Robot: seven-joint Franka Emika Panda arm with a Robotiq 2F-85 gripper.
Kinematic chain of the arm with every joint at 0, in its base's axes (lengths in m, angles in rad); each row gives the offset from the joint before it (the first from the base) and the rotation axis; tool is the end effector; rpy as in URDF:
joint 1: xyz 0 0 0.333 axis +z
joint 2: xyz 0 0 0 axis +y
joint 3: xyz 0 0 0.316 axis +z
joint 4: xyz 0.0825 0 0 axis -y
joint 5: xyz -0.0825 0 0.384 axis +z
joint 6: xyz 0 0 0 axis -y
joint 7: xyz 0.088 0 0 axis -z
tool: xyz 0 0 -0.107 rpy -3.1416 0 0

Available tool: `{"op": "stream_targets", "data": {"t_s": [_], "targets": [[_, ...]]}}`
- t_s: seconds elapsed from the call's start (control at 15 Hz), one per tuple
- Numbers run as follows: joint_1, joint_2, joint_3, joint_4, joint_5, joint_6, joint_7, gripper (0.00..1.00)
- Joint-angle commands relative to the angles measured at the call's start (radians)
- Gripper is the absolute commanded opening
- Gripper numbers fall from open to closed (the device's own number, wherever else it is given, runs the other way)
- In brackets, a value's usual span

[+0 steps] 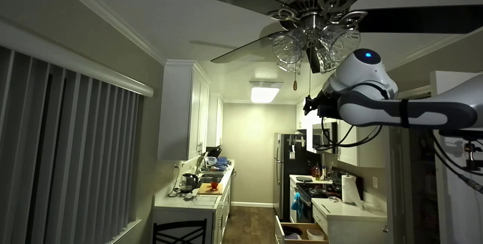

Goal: Turn off the lights

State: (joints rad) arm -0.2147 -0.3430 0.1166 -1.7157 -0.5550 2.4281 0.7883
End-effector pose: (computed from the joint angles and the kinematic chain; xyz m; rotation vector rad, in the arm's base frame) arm 0.4684 -0.0313 0.8378 2.3311 -0.7934 1.6158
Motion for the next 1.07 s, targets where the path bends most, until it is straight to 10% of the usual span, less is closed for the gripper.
{"op": "stream_targets", "data": {"t_s": [0.0,0.4,1.0], "targets": [[0.023,-0.026,-0.001,-0.041,0.027,-0.114,-0.079,0.97],[0.07,-0.016,-0.013,-0.084,0.06,-0.313,-0.155,1.0],[0.105,0.033,-0.037,-0.255,0.227,-0.311,-0.136,1.0]]}}
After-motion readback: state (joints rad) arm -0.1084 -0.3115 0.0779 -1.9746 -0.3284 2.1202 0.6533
